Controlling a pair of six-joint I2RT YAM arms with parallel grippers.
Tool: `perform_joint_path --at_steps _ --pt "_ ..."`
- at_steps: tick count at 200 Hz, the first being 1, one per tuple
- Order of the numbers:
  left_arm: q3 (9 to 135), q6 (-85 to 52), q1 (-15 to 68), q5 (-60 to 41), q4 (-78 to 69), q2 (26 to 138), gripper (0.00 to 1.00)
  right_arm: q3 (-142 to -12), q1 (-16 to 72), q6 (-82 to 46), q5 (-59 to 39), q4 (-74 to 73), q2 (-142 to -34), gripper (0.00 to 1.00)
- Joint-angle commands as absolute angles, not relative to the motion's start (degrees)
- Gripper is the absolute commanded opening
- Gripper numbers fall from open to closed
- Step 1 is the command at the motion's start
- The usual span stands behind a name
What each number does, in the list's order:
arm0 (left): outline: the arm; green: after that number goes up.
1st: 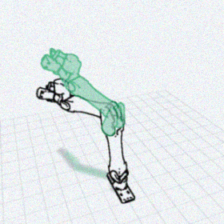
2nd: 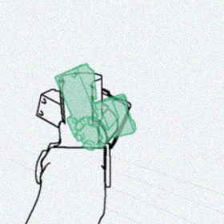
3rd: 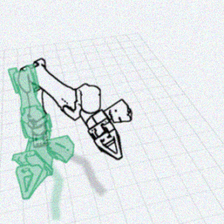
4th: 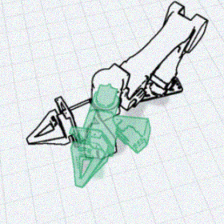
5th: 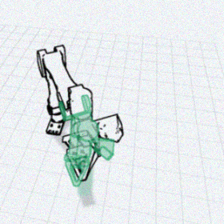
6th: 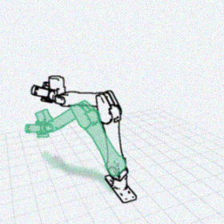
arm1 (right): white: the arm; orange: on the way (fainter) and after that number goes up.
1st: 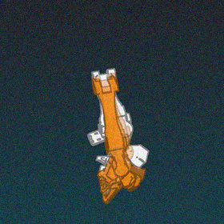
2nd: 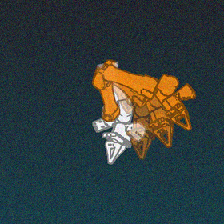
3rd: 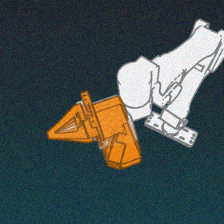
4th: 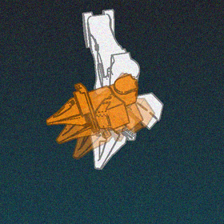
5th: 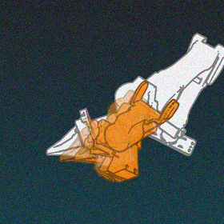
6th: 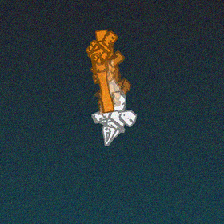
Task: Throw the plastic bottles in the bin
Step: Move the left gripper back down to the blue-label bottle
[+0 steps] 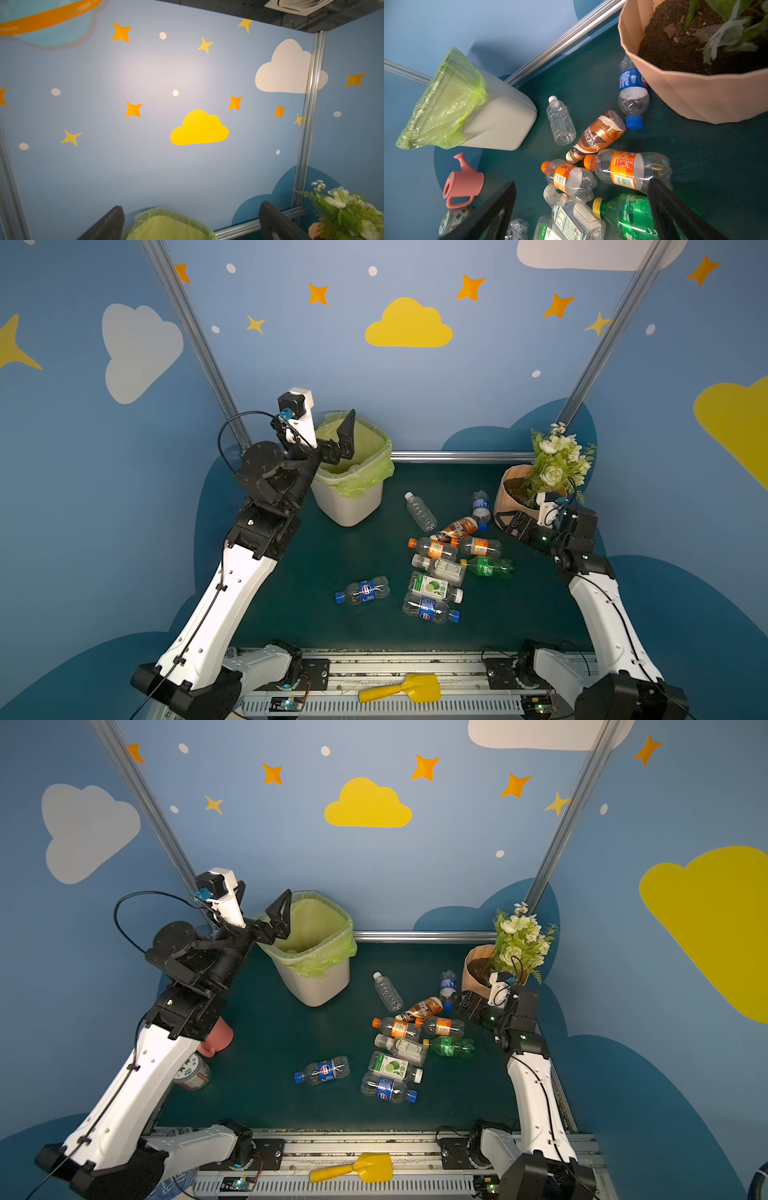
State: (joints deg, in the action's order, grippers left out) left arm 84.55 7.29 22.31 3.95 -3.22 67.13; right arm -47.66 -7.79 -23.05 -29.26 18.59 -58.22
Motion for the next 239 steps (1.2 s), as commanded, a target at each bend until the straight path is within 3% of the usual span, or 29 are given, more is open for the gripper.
perform_joint_path --at_steps 1,55,109,163,239 --pt "80.15 5.45 22.52 3.52 -1.69 65.62 1.00 -48.86 -7.82 -22.09 -28.44 20.73 -58.55 0.97" --pt "72.20 5.26 23.77 1.57 7.86 60.53 1.00 -48.82 -7.23 -22.73 -28.72 20.13 -59.39 0.96" --pt "62.97 11.10 39.30 13.74 19.25 60.52 1.00 -49.57 -7.03 -22.39 -28.13 20.19 -60.82 0.96" --pt "64.82 23.02 49.53 21.38 47.59 66.66 1.00 -51.10 -7.05 -20.39 -28.00 21.66 -63.18 0.97" --pt "57.59 23.47 49.61 11.24 48.12 73.49 0.99 -51.33 -7.09 -19.97 -28.46 21.72 -63.91 0.97"
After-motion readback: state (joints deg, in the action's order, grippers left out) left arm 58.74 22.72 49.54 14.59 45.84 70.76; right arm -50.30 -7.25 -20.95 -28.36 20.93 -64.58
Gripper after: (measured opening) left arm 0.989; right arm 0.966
